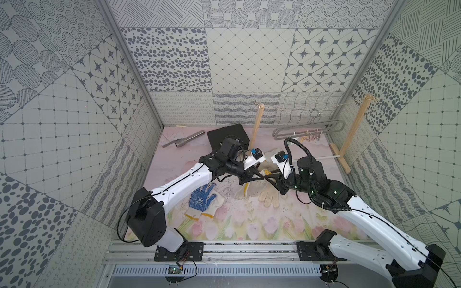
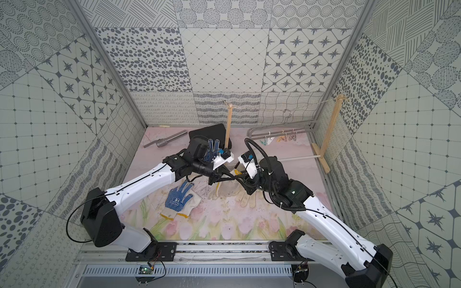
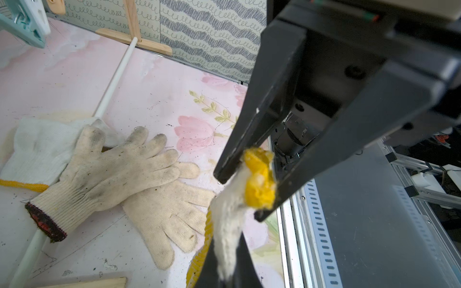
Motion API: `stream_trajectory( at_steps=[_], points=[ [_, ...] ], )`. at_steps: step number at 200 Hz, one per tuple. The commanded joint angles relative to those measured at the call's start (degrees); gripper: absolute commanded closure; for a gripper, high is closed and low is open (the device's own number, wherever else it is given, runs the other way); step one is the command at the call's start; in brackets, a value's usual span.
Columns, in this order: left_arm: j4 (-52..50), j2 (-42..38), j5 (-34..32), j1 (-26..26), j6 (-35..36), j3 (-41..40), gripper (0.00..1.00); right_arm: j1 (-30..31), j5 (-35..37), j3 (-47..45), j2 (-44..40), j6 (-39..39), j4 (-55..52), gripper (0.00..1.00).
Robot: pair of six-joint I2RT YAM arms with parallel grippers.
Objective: Clip the gloves onto a hanger to dry
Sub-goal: Pick up the glove from the center of the board.
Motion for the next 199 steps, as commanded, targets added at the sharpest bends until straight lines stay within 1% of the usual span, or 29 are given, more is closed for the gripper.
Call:
stream_trajectory(
  at_steps=[1,32,38,51,63,79,88,97,106,129,160,176,199],
  points=[
    [-2.71,-0.17,2.96,-0.21,0.91,0.72,1.0,0.3,0.37,-0.18,-0.39,-0.73,3.42,0.78],
    [-0.94,-0.76,2.68,-0.14,0.04,0.15,1.0,0.25,-0.67,-0.66,-0.63,-0.91,2.76,1.0],
    [-0.07,-0.86,2.13,-0.2,-0.85,-0.03,1.0,0.26,-0.81,-0.97,-0.86,-0.99,2.85,1.0],
    [3.15,-1.11,-1.09,-0.2,-4.39,-0.66,0.81,0.26,0.25,-1.68,-1.63,-0.32,2.87,1.0],
    [5.72,-1.39,-4.53,-0.21,-7.68,-1.22,0.54,0.19,2.5,-2.15,-2.56,0.4,2.55,1.0],
    [9.32,-2.41,-8.72,-0.31,-11.48,-2.42,0.25,-0.55,7.07,-2.12,-3.95,2.18,0.48,1.0],
    [12.38,-3.46,-10.72,-0.3,-12.91,-3.91,0.16,-1.33,9.17,-1.71,-4.42,3.16,-1.34,1.0],
    [15.47,-4.64,-11.2,-0.31,-13.52,-5.55,0.11,-2.12,10.87,-1.36,-4.81,4.1,-2.95,1.0],
    [19.02,-5.66,-10.83,-0.3,-14.39,-7.07,0.08,-2.78,12.36,-1.1,-5.19,4.81,-4.22,1.0],
    [28.46,-5.79,-12.31,-0.27,-17.23,-9.12,0.06,-4.34,16.54,-0.44,-5.76,6.94,-6.67,1.0],
    [35.3,-1.65,-19.85,-0.31,-20.63,-6.85,0.09,-6.6,20.33,0.29,-6.21,9.38,-9.07,1.0],
    [37.71,0.99,-21.76,-0.26,-21.9,-4.88,0.11,-7.71,21.38,0.84,-6.58,10.24,-9.82,1.0],
    [41.76,4.71,-27.42,-0.52,-24.42,-2.46,0.11,-9.71,23.3,1.96,-6.75,11.39,-10.86,1.0]
  ],
)
